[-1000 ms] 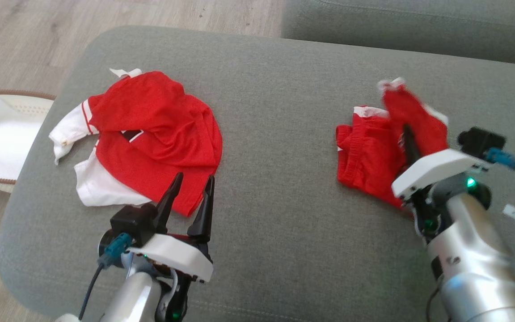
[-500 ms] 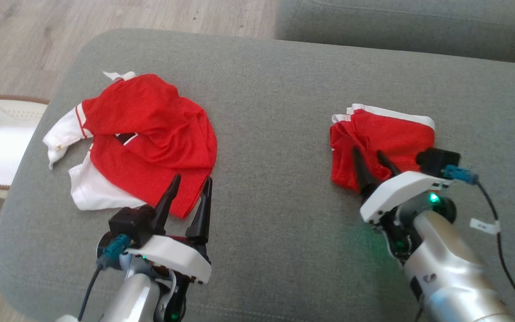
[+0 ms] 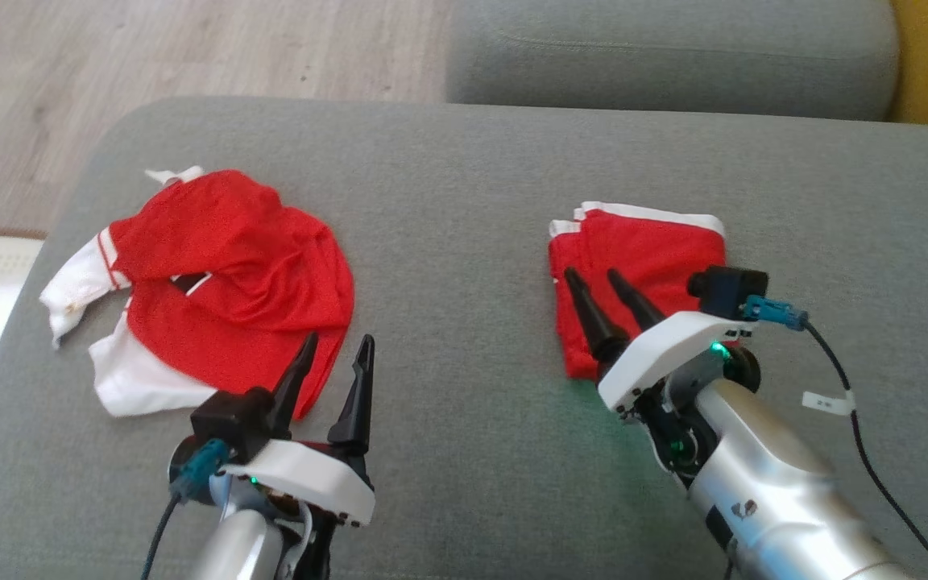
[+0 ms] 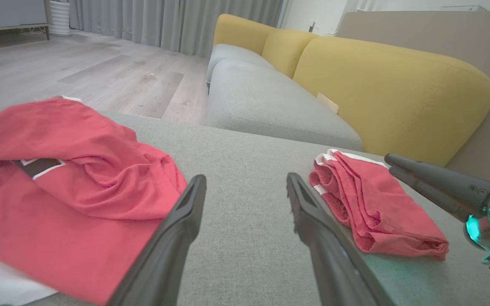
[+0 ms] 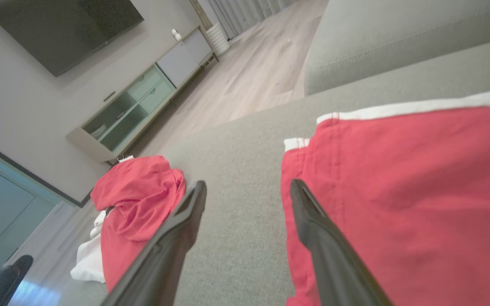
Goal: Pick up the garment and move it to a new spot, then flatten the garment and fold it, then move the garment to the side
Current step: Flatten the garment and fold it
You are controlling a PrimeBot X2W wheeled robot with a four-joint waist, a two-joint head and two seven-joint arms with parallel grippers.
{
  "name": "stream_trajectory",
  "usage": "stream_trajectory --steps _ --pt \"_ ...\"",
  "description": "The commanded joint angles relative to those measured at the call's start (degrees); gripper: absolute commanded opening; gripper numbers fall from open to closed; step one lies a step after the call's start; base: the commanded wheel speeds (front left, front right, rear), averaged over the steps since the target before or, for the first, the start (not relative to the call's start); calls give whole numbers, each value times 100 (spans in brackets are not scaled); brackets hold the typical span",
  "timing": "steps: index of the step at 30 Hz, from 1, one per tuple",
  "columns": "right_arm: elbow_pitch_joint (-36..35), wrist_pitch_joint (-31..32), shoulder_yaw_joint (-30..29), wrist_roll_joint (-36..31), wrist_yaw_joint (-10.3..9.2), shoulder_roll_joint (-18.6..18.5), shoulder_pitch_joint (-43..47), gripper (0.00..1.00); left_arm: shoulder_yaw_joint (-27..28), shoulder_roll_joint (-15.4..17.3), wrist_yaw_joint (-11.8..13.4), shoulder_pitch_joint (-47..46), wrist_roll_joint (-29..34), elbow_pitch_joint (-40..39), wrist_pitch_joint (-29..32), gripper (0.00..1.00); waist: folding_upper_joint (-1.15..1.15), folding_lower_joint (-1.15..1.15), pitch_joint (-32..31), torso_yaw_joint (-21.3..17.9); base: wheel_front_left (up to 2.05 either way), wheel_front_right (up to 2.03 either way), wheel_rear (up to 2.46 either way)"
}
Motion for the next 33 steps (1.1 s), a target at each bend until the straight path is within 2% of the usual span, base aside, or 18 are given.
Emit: stream_trajectory --steps 1,4,8,12,16,18,19,24,28,33 --pt "-164 -115 31 -36 -5 85 -296 100 232 32 24 -190 14 -219 -70 100 0 0 -52 -82 0 0 0" --pt "-60 -346 -152 -385 -5 50 -382 100 266 32 34 -180 7 -305 -70 100 0 0 -95 -207 0 0 0" --pt "-67 -611 -514 -852 -5 -189 -349 100 316 32 51 -156 2 -438 -70 100 0 0 -136 -381 0 0 0" --pt "-249 -789 -908 -1469 -5 -518 -162 100 358 32 49 -169 4 -591 -70 100 0 0 -137 -528 0 0 0" --pt "-554 -884 -1474 -2169 -5 -691 193 100 428 32 57 -188 6 -718 -70 100 0 0 -108 -669 0 0 0" --pt "-766 -908 -1820 -2504 -5 -670 420 100 447 32 50 -195 10 -770 -70 100 0 0 -93 -732 0 0 0" --pt "-1027 -923 -2165 -2895 -5 -613 667 100 455 32 28 -196 21 -807 -70 100 0 0 -85 -788 0 0 0" --pt "-1770 -936 -2936 -3648 -5 -208 1318 100 510 32 11 -145 54 -911 -70 100 0 0 -92 -935 0 0 0" --pt "-2264 -939 -3187 -4052 -5 6 1781 100 565 32 5 -25 136 -1021 -70 100 0 0 -107 -1020 0 0 0" --pt "-2579 -940 -3262 -4183 -5 79 2114 100 658 32 11 143 227 -1145 -70 100 0 0 -106 -1059 0 0 0"
